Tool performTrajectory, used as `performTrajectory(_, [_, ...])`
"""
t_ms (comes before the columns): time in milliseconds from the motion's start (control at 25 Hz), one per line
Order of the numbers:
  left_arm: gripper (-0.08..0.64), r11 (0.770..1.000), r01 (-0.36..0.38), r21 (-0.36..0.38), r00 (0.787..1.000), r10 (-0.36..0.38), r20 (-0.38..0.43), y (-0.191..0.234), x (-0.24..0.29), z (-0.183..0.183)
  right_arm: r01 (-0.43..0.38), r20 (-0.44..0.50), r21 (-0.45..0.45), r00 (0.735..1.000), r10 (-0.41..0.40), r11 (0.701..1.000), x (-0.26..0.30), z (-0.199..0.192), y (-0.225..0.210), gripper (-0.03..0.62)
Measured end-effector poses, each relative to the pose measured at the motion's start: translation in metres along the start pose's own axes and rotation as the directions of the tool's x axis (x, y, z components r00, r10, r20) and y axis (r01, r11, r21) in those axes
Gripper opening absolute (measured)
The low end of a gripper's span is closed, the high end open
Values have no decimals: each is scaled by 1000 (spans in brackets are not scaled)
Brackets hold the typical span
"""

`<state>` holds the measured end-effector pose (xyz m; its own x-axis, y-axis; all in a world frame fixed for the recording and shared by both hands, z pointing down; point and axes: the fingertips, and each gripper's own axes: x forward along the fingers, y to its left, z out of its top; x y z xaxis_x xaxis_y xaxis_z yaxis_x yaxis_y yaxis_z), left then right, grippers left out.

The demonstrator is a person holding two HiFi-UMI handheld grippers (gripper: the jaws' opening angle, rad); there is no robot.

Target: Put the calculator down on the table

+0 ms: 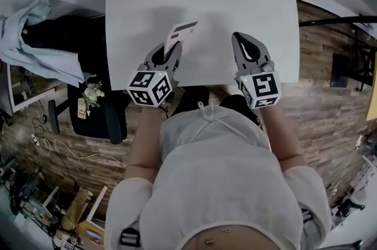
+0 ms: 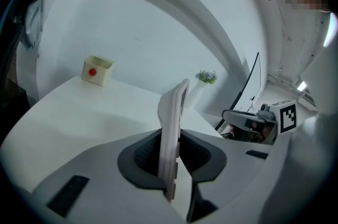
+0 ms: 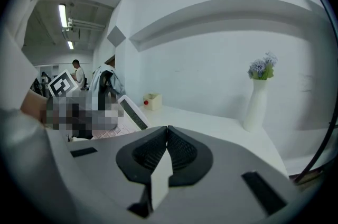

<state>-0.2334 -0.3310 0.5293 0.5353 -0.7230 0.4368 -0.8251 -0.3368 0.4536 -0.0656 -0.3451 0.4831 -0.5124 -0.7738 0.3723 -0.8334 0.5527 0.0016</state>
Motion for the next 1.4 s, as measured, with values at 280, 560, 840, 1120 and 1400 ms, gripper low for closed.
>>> performTrajectory(280, [91,992,23,-127,998,-30,-55,24,26,-17,25,-48,30,999,-23,999,21,-23,-2,6])
performTrajectory(560, [100,980,-8,-200,996,-9,-86,44,40,-26,37,-71,39,997,-34,999,31,-31,-5,6])
performTrajectory(840, [139,986,-44,-163,995,29,-94,55,42,-32,29,-86,47,996,-25,998,35,-38,-3,6])
performTrajectory(1120, [213,986,-112,-125,987,95,-133,72,39,-39,26,-95,60,995,-20,998,37,-43,2,6])
performTrajectory(1400, [247,979,-196,60,960,204,-191,81,37,-47,24,-92,63,996,-18,998,36,-42,11,6])
